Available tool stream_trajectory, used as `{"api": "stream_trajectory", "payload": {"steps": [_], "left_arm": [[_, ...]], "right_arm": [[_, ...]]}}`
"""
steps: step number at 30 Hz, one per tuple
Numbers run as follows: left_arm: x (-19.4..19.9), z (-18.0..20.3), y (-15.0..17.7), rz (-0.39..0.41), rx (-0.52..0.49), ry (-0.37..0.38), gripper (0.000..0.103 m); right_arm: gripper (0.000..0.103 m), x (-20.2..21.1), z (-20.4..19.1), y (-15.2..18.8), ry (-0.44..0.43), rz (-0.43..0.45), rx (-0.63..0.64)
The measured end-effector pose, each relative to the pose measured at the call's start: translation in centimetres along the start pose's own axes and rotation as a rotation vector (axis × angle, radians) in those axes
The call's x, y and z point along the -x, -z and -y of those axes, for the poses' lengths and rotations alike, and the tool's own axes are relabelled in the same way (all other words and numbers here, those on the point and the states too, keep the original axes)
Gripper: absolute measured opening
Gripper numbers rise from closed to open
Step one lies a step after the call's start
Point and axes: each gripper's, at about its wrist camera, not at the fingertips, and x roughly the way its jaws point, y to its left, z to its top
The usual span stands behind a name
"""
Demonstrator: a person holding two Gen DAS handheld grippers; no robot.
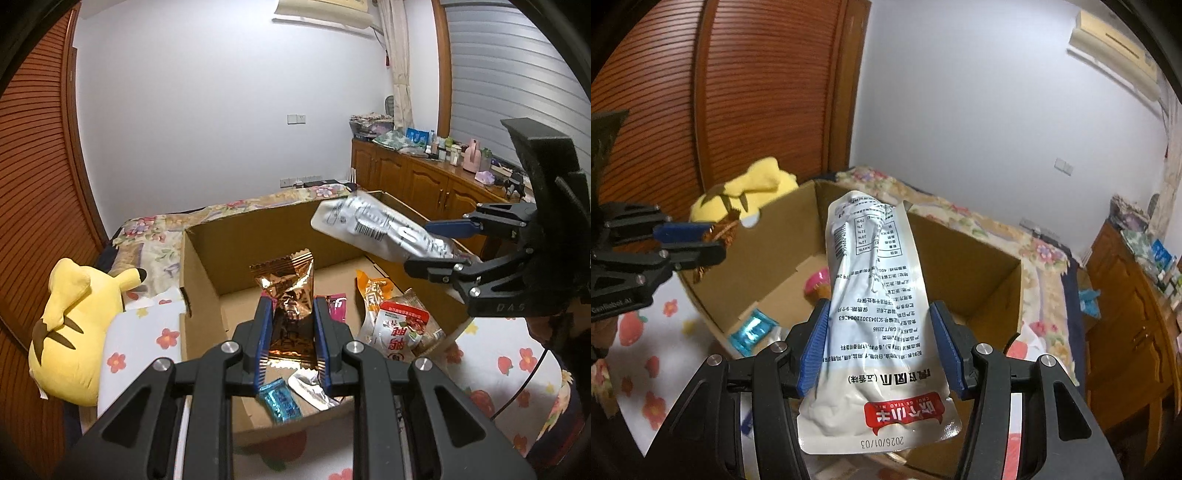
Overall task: Organize snacks
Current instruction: 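Lift both snacks over the box and open both grippers to drop them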
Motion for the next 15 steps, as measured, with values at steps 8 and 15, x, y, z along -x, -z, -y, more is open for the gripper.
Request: {"api": "stream_trajectory", "payload": {"steps": [8,15], "left_arm": [[-1.7,0.8,-0.3,-0.025,-0.016,0.008,0.02],[-3.1,1.2,-0.6,-0.047,-0.024,0.013,0.02]], "right_arm": [[0.058,-1.7,1.0,0.9,-0.004,-0.069,-0.013],[0.049,-1.8,1.5,1.2,-0.007,-0.079,-0.025]]}}
